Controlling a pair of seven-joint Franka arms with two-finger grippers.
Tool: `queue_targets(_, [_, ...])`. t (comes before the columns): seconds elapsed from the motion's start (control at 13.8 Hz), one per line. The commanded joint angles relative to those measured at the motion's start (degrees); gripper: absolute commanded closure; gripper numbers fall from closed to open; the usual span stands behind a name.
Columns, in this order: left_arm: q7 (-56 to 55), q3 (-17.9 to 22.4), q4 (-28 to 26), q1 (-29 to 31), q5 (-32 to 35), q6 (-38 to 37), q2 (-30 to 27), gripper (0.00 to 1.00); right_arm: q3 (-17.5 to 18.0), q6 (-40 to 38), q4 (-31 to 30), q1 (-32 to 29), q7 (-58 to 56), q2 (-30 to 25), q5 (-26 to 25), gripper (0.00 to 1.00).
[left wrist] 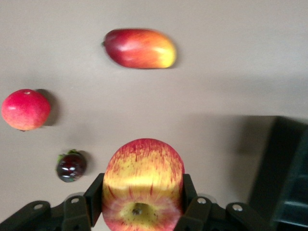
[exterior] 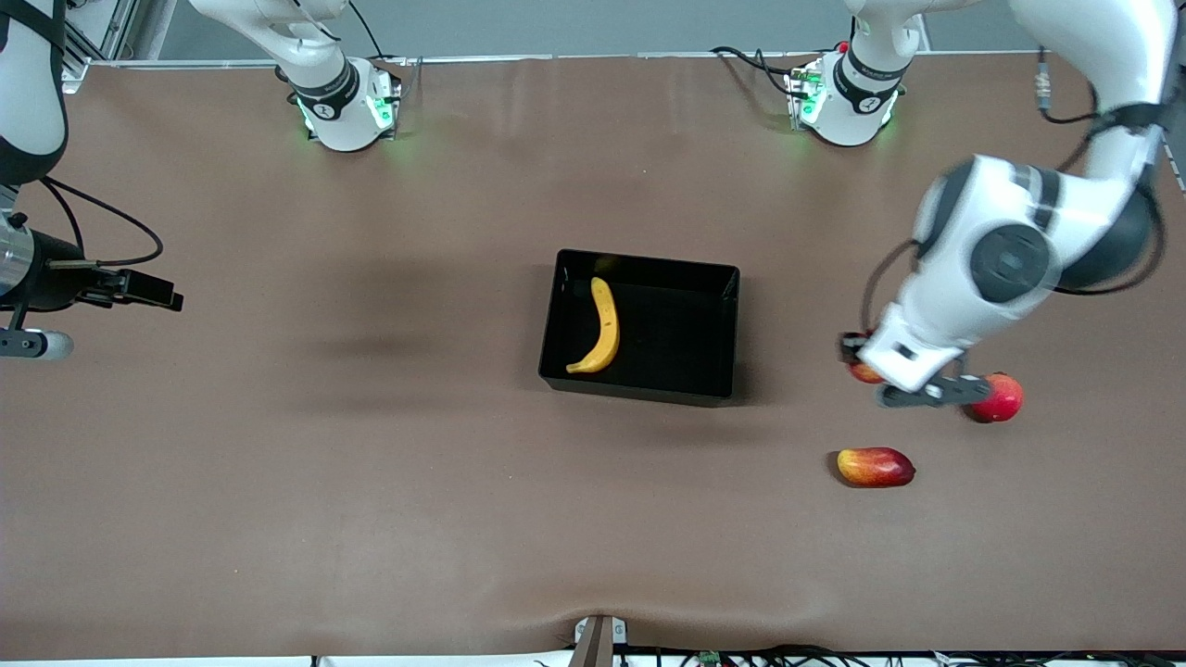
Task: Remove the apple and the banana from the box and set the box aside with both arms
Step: 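Carry the small apple with the left gripper beside the plum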
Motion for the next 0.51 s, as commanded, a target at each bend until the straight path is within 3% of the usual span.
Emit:
queue_targets(0.0, [6.21,-0.77,-0.22,6.16,0.91,3.07,5.03,1.00,0.31,1.92,0.98,-0.71,0.30,0.58,1.01,0.00])
queue_targets(0.14, [7.11,-0.68,-0.13,9.25,1.36,6.50,8.72,1.00,0.31,3.69,0.98,-0.71,0.30,1.46,1.10,0.00])
queue_targets(0.43, [6.15,-0.51,-0.22,9.60,9.26,10.82,13.83,1.00,0.31,3.69,0.98,-0.80,0.21,1.90,2.67,0.00])
